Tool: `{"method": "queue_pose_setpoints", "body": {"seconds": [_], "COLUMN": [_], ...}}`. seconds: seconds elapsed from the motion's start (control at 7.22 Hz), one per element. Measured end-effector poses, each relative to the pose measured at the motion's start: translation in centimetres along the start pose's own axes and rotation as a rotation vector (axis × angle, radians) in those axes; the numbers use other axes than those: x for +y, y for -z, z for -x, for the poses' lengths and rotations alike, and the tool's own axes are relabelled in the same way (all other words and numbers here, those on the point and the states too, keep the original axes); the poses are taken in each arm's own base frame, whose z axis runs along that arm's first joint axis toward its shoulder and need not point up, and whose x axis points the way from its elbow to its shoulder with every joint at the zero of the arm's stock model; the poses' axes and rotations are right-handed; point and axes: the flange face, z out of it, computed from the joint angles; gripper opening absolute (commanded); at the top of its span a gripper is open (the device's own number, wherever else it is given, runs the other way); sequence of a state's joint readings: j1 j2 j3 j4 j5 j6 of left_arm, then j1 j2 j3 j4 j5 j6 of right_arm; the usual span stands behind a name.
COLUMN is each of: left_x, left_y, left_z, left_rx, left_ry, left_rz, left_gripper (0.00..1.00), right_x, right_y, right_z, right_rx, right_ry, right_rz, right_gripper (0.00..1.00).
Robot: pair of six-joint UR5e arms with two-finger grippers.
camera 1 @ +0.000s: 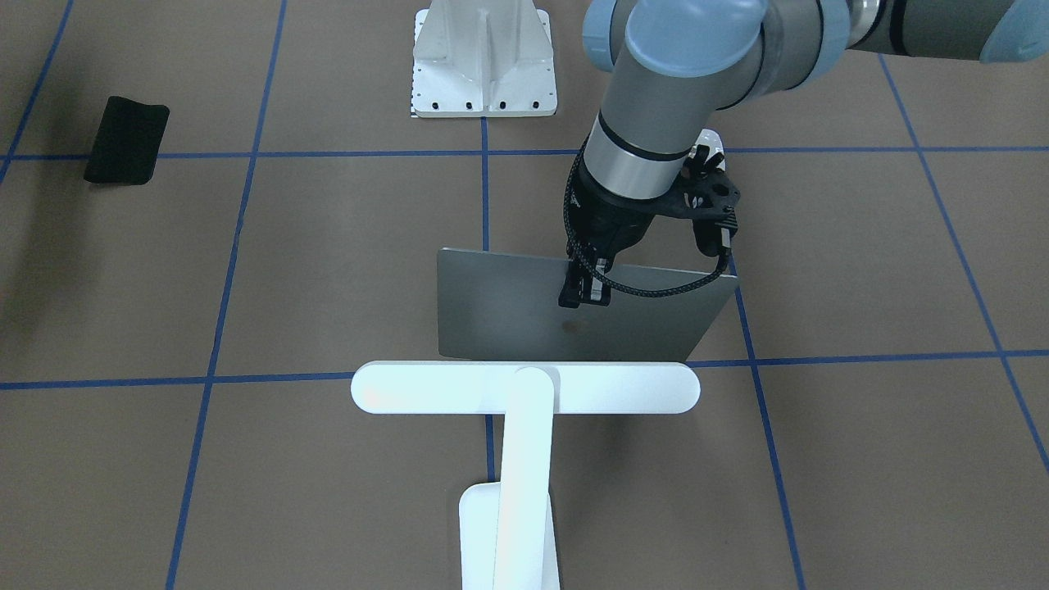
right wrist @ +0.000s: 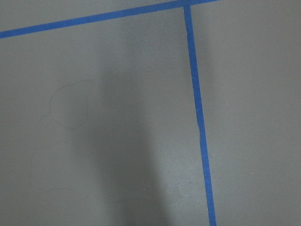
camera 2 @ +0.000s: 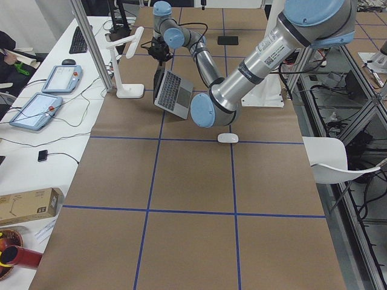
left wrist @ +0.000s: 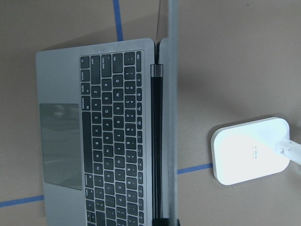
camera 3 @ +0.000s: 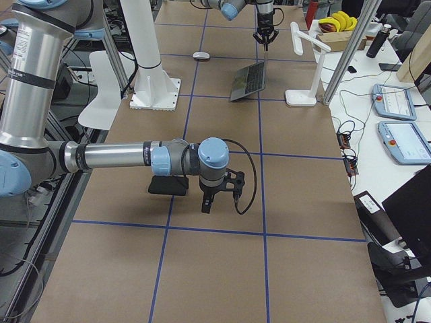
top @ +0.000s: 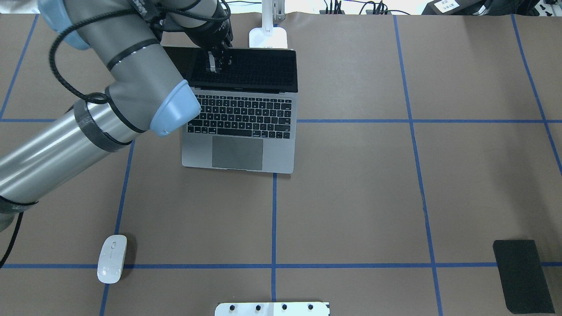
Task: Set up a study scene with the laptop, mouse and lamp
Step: 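Slide the grey laptop with the left gripper toward the white lamp, then push the laptop lid open with the left gripper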
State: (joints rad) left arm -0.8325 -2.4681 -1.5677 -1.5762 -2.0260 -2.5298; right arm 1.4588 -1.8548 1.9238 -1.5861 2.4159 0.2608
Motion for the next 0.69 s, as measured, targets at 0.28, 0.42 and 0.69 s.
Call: {"method": "queue_pose_setpoints", "body": {"seconds": [0.28, 0.42, 0.69], "left_x": [0.3, 0.4, 0.4], "left_y": [-3.3, -4.5, -6.8], "left_z": [0.6, 1.1, 1.1], "left_rx": [0.029, 0.035, 0.054], "left_ry": [0.004, -0.001, -0.005], "left_rz": [-0.033, -0.042, -0.049], "left_gripper": [0.0, 0.0, 0.0], "right_x": [0.2, 0.3, 0.5], "right_y": [-0.2, -0.2, -0.4], "right_z": [-0.3, -0.3, -0.4], "right_rx": [-0.002, -0.007, -0.012], "right_ry": [-0.006, -0.007, -0.012], "right_rz": [0.005, 0.008, 0.013], "right_gripper": [1.0, 1.0, 1.0]}}
